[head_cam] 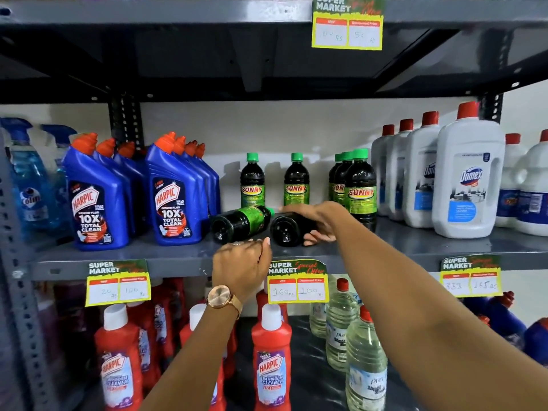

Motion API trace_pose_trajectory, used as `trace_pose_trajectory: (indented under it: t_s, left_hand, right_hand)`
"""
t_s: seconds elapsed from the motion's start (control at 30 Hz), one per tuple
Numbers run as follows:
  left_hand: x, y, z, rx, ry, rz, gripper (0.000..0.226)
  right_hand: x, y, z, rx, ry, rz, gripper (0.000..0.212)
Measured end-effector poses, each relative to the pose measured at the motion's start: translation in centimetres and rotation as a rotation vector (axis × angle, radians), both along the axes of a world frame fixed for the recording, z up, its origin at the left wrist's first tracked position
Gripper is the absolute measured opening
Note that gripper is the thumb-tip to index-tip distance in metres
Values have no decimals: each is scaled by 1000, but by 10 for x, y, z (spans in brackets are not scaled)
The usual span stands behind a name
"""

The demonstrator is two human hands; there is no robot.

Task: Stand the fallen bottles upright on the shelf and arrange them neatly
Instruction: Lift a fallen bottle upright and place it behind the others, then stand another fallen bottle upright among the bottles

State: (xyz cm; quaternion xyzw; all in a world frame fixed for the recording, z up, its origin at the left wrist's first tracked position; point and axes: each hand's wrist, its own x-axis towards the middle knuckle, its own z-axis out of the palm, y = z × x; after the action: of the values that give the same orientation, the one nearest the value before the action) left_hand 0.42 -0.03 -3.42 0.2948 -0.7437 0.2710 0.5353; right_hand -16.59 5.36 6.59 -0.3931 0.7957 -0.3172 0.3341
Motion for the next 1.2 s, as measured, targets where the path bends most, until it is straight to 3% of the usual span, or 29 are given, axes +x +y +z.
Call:
trace_pose_trajectory:
  t_s: [0.13,0.2,0.37,0.47,0.67,0.77,0.9,0.93,1.1,1.13,1.2]
  left_hand:
    - [1,-1,-2,-2,6,-41,51]
    - [1,-1,-3,-3,12,-48,51]
    - [1,-2,-3,21,11,-42,52]
    - [1,-1,-3,49,7,-41,53]
    - [2,0,-1,59,13,-42,52]
    - [2,0,-2,53,11,-39,52]
    - [2,-1,-2,49,3,-33,52]
    - [2,-1,-2,51,1,-31,52]
    - [1,-4,-4,43,3,-46,50]
    - [1,-4,-4,41,2,-50,49]
    - [1,-3,-4,37,2,-51,50]
  right_hand:
    - [5,-1,-15,-281,-112,-120,50]
    - [4,0,-28,-471,-123,-186,51]
    - [-1,3,-39,-777,234,-366,54]
    - [-1,2,-39,-771,394,-390,65]
    - [4,-6,-39,-658,534,-373,72]
    - [0,-9,-39,-617,397,-301,73]
    - [-10,-9,-42,-691,178,-205,32]
    - [-11,-9,-43,-698,182,-198,32]
    - [-4,-15,-45,-629,375,-221,111]
    - [-3,-16,-44,-601,358,-210,117]
    - [-3,-15,-42,-617,240,-150,110]
